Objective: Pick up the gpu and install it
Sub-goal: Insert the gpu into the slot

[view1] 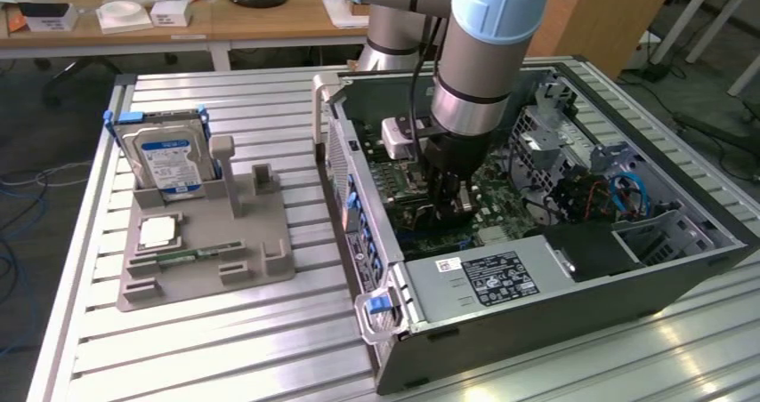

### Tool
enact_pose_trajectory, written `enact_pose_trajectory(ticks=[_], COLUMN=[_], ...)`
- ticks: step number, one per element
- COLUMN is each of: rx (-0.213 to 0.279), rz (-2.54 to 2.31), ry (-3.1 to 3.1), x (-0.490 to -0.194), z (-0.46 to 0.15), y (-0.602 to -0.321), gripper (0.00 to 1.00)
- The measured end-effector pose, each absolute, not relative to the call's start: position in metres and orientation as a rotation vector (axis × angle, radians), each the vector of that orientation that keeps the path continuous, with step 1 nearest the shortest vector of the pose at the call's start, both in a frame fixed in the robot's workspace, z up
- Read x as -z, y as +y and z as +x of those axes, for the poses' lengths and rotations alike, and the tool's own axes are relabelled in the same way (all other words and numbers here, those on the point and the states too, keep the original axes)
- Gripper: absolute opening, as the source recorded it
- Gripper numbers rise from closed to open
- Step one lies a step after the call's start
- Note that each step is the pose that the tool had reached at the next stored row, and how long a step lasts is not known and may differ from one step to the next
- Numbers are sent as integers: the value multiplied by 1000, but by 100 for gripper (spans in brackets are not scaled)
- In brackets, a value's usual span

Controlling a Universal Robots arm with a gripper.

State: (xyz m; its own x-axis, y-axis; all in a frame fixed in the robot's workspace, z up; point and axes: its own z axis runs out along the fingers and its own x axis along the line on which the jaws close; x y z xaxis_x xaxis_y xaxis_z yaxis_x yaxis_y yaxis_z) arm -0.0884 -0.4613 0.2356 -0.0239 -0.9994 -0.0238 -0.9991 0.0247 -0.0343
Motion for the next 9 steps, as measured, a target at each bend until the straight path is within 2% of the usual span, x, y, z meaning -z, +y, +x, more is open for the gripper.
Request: enact_pose_trajectory(ticks=[9], rx=[12], rz=[-2166], ry=[2219], x=[-241], z=[-88], y=[-461], gripper=[26])
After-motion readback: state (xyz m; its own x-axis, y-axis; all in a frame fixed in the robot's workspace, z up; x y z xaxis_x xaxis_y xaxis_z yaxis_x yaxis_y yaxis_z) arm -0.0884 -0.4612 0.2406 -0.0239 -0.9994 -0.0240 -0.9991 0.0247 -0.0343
